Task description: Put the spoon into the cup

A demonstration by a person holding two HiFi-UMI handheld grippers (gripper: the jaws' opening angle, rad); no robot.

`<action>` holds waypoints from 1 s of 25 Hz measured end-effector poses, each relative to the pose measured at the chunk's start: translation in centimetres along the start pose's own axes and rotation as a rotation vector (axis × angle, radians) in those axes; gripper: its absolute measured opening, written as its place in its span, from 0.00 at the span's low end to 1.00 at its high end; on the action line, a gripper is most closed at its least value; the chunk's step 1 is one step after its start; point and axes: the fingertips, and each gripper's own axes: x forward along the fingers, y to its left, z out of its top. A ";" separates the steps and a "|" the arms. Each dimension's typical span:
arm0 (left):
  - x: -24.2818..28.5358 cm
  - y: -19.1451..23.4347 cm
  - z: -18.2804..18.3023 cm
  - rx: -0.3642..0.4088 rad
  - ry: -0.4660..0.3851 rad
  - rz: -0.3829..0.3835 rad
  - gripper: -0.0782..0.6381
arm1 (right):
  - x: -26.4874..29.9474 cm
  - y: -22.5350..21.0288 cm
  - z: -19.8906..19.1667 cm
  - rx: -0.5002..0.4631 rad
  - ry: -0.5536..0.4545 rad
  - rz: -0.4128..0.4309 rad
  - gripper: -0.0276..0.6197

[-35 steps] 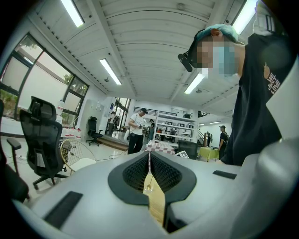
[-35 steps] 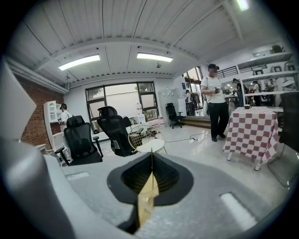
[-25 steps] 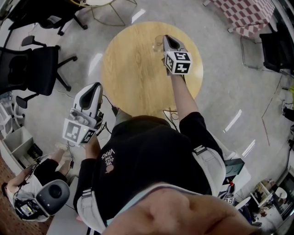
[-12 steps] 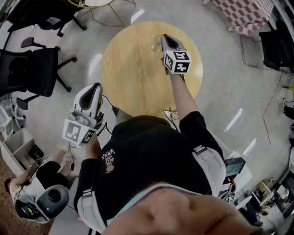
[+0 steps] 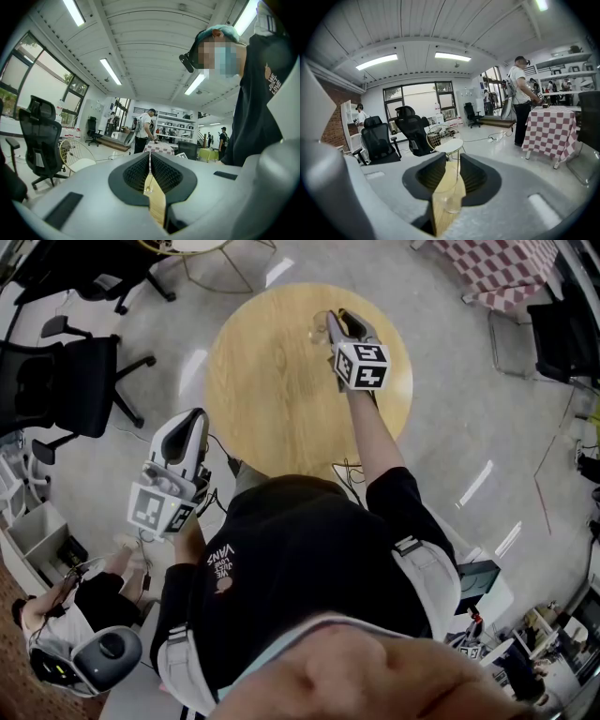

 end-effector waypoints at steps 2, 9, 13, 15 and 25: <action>0.0 0.0 0.0 0.000 0.001 0.000 0.12 | 0.0 -0.1 0.0 0.002 0.002 0.000 0.19; 0.0 0.0 0.1 0.003 -0.001 -0.004 0.12 | -0.5 -0.2 0.4 0.008 -0.008 -0.007 0.19; -0.2 0.1 0.2 0.003 -0.006 -0.012 0.12 | -1.1 0.2 0.9 -0.003 -0.020 -0.012 0.19; -0.2 -0.1 0.1 0.003 -0.009 -0.019 0.12 | -1.5 0.1 1.0 -0.004 -0.026 -0.017 0.19; -0.3 -0.7 0.8 0.013 -0.018 -0.057 0.12 | -4.1 -0.1 3.3 -0.013 -0.074 -0.041 0.19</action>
